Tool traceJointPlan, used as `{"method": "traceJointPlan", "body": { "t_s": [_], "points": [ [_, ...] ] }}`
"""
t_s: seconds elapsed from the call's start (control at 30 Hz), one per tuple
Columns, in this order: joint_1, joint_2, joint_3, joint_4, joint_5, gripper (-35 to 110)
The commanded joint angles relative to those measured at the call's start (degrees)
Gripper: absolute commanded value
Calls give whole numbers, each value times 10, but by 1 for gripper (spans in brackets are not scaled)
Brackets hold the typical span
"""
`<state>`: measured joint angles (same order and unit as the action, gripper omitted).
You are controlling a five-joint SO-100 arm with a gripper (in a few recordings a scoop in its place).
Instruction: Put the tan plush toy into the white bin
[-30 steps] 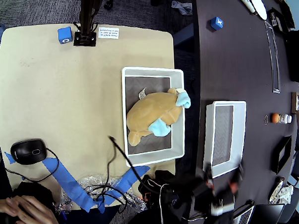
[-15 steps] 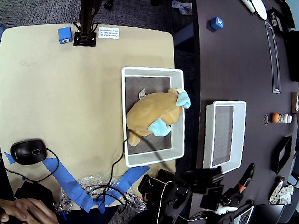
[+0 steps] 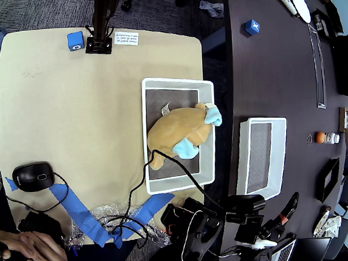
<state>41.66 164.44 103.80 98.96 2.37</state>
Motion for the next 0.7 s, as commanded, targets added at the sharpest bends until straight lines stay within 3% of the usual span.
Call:
{"method": "traceJointPlan", "body": {
  "t_s": [0.0, 0.67],
  "points": [
    [9, 10, -2, 7, -4, 50],
    [2, 11, -1, 7, -2, 50]
  ]
}}
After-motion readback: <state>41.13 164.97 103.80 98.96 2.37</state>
